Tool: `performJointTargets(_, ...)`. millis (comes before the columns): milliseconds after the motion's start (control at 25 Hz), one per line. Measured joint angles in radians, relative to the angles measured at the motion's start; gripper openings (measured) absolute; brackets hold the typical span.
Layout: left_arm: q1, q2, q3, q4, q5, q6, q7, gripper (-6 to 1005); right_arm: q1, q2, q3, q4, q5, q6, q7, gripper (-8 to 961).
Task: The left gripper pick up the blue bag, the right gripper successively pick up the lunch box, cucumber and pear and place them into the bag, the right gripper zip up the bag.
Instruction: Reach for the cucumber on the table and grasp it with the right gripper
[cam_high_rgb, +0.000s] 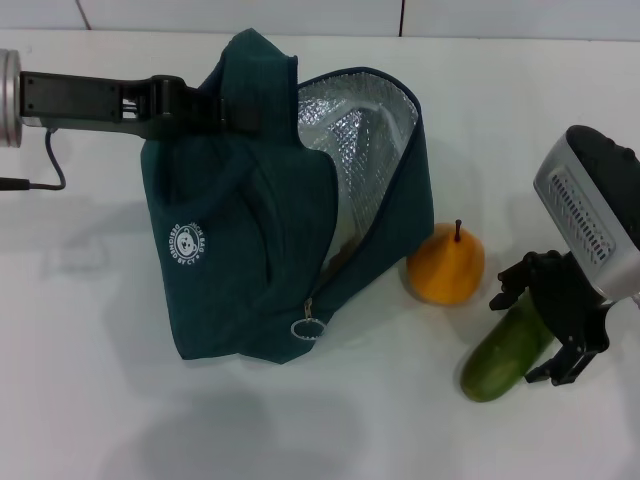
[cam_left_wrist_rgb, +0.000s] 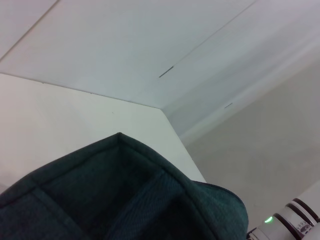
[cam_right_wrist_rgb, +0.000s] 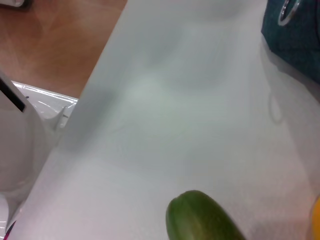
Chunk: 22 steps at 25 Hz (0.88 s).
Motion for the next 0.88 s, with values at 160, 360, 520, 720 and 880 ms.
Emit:
performJointTargets(160, 0.0, 0.0, 0.0, 0.0, 0.0, 0.0, 0.0, 39, -0.003, -0.001, -0.004, 0.0, -0.004, 0.014, 0.0, 861)
performJointTargets(360, 0.002, 0.0, 0.0, 0.0, 0.0, 0.0, 0.001, 39, -0.007, 0.0, -0.006, -0.011, -0.009, 0.014, 0.003, 831)
performJointTargets(520, 0.004, 0.0, 0.0, -0.002, 0.0, 0.0, 0.006, 39, -0.006, 0.0, -0.007, -0.024, -0.007, 0.006, 0.011, 794)
performJointTargets(720, 0.005, 0.001, 0.0, -0.003, 0.0, 0.001, 0.009, 39, -0.006, -0.001, -0.007, -0.028, -0.008, 0.003, 0.013, 574)
performJointTargets(880, 0.005, 0.001, 0.0, -0.003, 0.0, 0.001, 0.009, 39, -0.006, -0.001, -0.007, -0.028, -0.009, 0.002, 0.014, 564)
